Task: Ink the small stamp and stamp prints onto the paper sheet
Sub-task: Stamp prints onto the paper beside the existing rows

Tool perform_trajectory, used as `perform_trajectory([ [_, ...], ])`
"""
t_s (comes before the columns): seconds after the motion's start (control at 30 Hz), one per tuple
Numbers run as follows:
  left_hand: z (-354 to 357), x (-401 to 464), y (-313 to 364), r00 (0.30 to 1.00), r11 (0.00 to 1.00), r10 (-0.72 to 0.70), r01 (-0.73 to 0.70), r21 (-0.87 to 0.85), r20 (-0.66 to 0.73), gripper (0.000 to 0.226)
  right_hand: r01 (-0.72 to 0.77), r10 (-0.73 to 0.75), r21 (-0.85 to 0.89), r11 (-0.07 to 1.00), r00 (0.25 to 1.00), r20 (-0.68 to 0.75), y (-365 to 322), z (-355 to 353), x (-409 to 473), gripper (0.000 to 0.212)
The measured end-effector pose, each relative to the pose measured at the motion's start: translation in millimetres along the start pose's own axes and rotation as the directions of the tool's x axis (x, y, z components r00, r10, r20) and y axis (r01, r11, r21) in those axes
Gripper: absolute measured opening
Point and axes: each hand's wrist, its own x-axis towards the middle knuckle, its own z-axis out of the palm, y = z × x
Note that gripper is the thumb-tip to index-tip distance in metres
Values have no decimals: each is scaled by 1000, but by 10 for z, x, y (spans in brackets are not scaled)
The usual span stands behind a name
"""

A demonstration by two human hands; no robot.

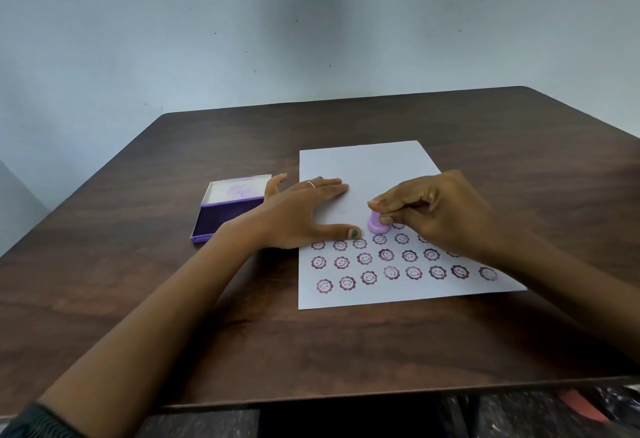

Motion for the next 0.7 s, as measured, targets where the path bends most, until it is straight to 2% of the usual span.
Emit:
perform_trajectory([
  [0.33,1,4,-6,1000,1000,3,-3,8,-6,97,-115,119,84,990,992,-46,-13,33,-18,20],
  [0.7,11,12,-13,1000,1000,8,-7,17,-11,97,-64,63,-4,998,995,-78,-51,63,-39,17],
])
